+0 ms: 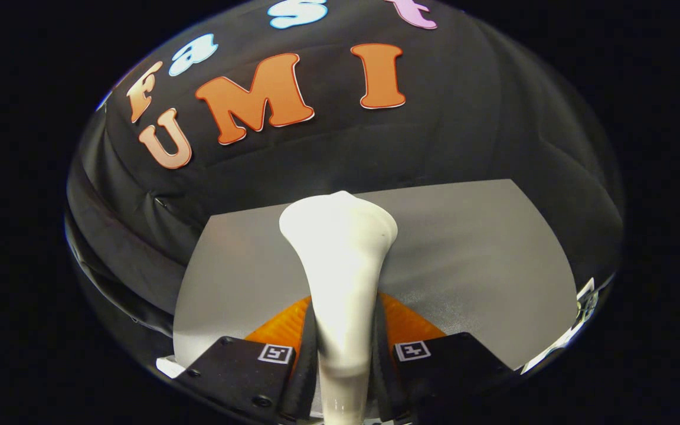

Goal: Iron the clothes twice with a garment steamer, once on the left side and once on the right side.

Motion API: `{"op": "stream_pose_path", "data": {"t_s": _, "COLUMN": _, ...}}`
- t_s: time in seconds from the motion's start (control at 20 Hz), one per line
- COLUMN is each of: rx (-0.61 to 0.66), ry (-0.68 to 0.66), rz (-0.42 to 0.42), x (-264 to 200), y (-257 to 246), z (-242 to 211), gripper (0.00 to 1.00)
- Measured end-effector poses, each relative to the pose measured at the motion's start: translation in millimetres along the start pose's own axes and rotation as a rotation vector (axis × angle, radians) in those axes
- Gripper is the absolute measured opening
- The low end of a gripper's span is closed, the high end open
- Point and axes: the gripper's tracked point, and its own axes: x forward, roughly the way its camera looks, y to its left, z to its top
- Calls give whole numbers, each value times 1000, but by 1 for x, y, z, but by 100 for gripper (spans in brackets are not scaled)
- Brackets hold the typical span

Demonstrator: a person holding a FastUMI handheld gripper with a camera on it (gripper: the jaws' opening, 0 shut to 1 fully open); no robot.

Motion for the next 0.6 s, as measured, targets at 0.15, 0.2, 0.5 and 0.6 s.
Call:
{"op": "stream_pose_path", "data": {"t_s": 0.15, "rx": 28, "ry": -38, "rz": 30, "x": -2, "y": -1, "z": 2, "gripper": 46}}
{"op": "stream_pose_path", "data": {"t_s": 0.2, "rx": 35, "ry": -50, "rz": 30, "x": -5, "y": -2, "z": 4, "gripper": 45}}
{"op": "stream_pose_path", "data": {"t_s": 0.5, "rx": -5, "ry": -182, "rz": -1, "x": -43, "y": 4, "z": 18, "gripper": 45}}
{"op": "stream_pose_path", "data": {"t_s": 0.6, "rx": -18, "ry": -229, "rz": -25, "x": -57, "y": 8, "z": 21, "gripper": 45}}
